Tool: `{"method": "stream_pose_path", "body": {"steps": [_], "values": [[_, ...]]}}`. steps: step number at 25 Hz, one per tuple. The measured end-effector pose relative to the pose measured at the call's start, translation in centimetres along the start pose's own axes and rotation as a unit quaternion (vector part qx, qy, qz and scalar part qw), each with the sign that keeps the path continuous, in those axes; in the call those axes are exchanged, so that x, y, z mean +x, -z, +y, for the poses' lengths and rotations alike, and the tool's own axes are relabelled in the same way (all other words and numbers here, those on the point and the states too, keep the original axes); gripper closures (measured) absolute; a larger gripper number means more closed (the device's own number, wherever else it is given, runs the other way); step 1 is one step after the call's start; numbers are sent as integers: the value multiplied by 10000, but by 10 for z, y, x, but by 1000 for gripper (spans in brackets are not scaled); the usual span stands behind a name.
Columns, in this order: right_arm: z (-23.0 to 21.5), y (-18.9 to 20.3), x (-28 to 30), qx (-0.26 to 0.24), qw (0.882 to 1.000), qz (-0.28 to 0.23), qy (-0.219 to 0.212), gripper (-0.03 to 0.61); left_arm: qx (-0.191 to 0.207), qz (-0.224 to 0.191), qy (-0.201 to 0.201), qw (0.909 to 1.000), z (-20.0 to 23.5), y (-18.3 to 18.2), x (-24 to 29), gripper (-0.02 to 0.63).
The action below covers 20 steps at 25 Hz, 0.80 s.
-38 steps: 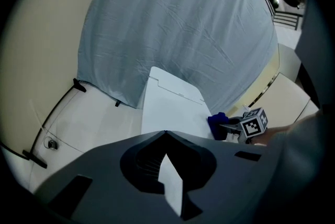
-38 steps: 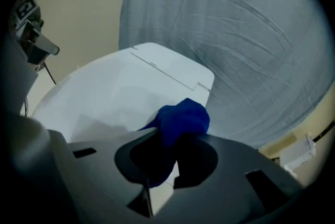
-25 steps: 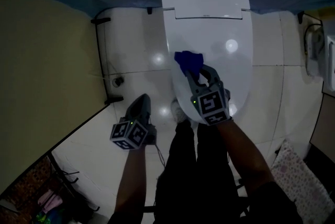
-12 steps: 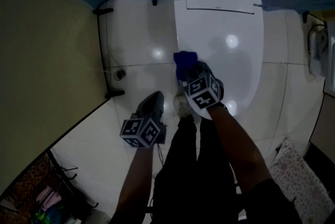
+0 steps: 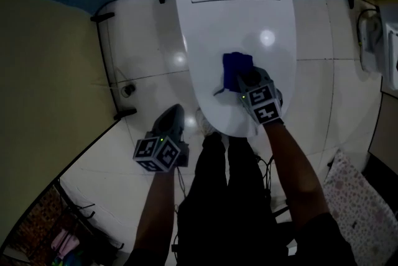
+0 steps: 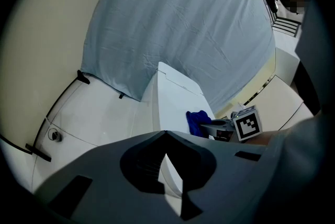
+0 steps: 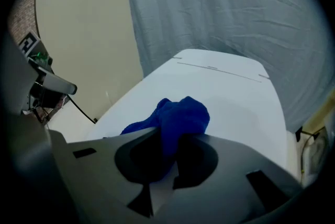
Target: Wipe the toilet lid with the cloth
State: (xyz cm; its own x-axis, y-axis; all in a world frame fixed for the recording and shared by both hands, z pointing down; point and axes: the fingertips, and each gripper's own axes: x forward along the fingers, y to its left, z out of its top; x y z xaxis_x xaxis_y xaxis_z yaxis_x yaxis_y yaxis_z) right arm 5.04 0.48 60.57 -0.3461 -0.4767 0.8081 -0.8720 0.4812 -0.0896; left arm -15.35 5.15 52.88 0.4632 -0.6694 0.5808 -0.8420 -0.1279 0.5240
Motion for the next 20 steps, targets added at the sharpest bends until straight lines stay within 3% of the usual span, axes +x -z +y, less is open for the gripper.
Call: {"method": "stream_pose_path", "body": {"steps": [6,10,20], "values": [[-93,57,-50,781,9959,84,456,522,44,73,13,10000,-18,14,8,621],[-137,84,-73,772,9941,202,728,522,108,67,2,9999,-23,19,13,621],[-152,91,-82,660,9938,74,893,522,-77,-46,-147,9999,-31,30,18,621]]}}
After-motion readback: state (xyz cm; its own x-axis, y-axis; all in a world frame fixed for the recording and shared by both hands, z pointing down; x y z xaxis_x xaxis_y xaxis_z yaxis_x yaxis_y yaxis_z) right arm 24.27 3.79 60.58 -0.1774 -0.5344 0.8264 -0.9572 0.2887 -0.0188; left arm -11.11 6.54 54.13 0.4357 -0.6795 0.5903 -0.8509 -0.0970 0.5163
